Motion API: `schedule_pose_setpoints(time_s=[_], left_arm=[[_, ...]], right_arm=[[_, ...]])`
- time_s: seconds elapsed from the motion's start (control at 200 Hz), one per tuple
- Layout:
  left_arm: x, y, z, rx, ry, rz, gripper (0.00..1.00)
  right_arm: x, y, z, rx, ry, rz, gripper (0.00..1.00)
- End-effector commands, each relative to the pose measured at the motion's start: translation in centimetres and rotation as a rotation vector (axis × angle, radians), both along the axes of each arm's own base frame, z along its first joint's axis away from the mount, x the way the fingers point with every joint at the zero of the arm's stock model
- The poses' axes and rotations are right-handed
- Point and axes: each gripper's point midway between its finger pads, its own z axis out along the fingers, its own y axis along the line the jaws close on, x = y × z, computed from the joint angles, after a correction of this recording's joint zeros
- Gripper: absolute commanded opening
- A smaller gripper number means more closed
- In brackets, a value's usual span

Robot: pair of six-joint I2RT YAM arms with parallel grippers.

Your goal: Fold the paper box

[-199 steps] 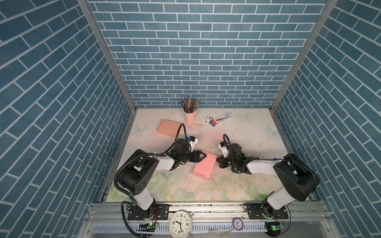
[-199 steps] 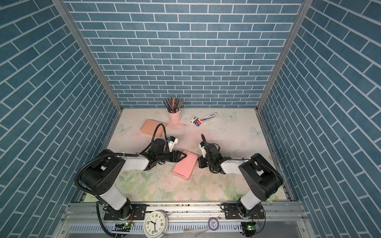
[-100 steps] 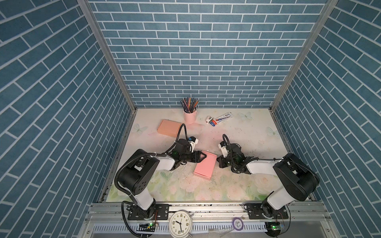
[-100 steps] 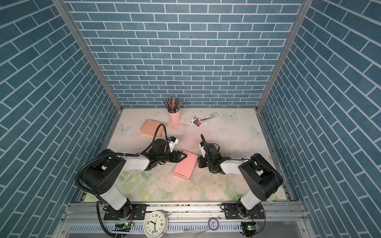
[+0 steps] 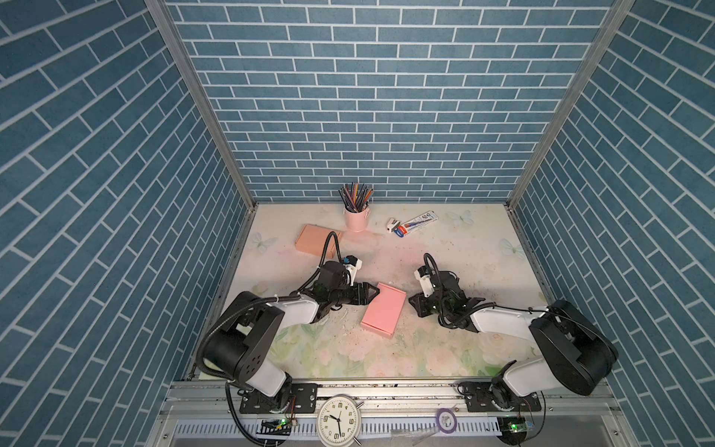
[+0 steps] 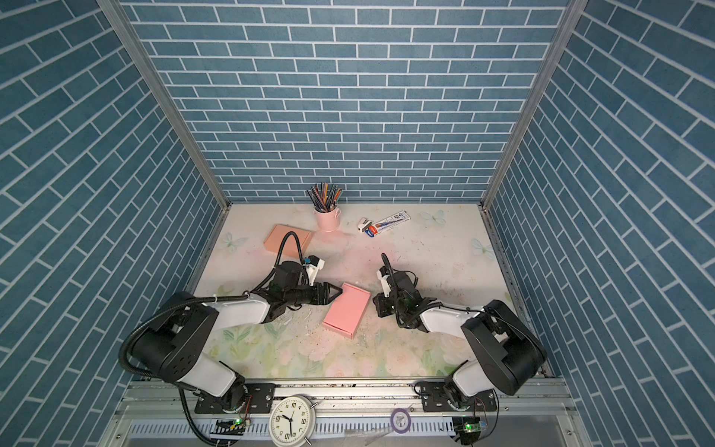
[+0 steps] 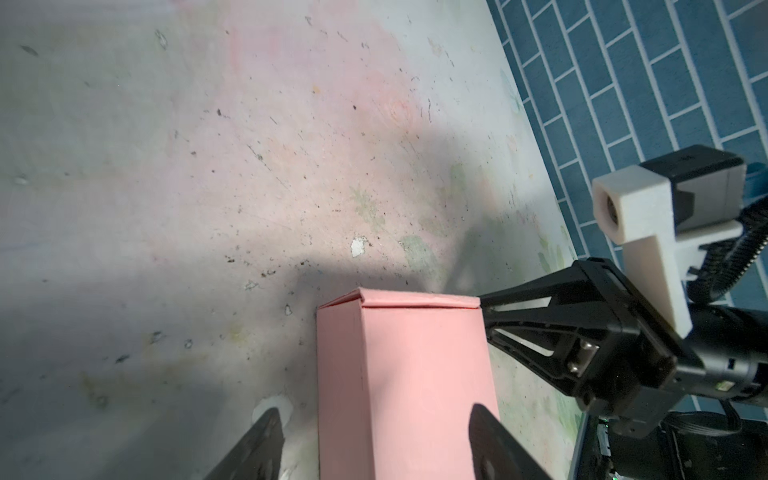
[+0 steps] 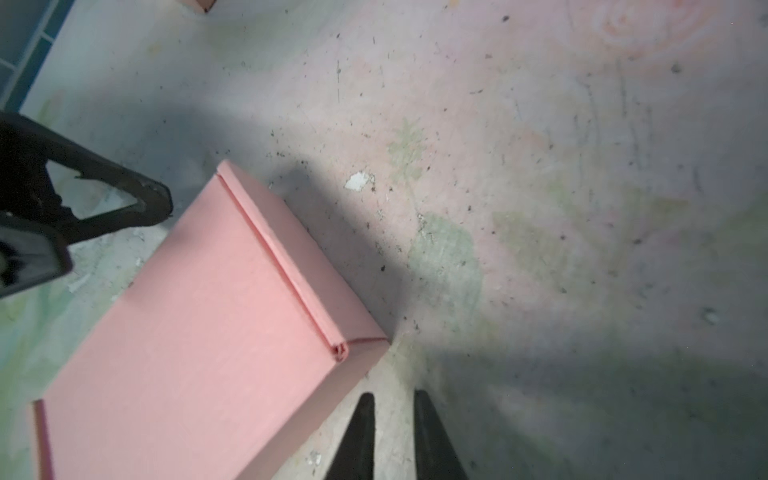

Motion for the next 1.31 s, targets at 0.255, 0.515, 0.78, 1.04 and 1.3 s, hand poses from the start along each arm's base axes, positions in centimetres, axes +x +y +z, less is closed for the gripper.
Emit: schedule_pose_setpoints(time_s=[0.255,0.515,0.78,1.04,1.3], left_arm=[[-5.4,1.9,1.0,0.139,-0.028,0.004,0.74],[-9.8,1.5,2.7,0.134,-0.033,-0.037,0.76],[-13.7,0.3,1.0,0.157,0.024,-0.119,0.76],[-15.0,-1.0,-0.3,0.128,0.055,-0.151,0.76],[-14.5,-2.1,-1.2,0.119,0.058,-0.154,0.76]], right_arm=[[2.0,1.0,4.7,-0.004,-0.055,0.053,0.54],[4.0,3.1,5.3,0.031,-0.026,0.129,0.62],[4.9,4.8,4.1,0.046,0.02,0.176,0.62],[4.7,5.9,3.0,0.076,0.066,0.216,0.62],[4.0,6.1,2.2,0.084,0.094,0.236,0.6]])
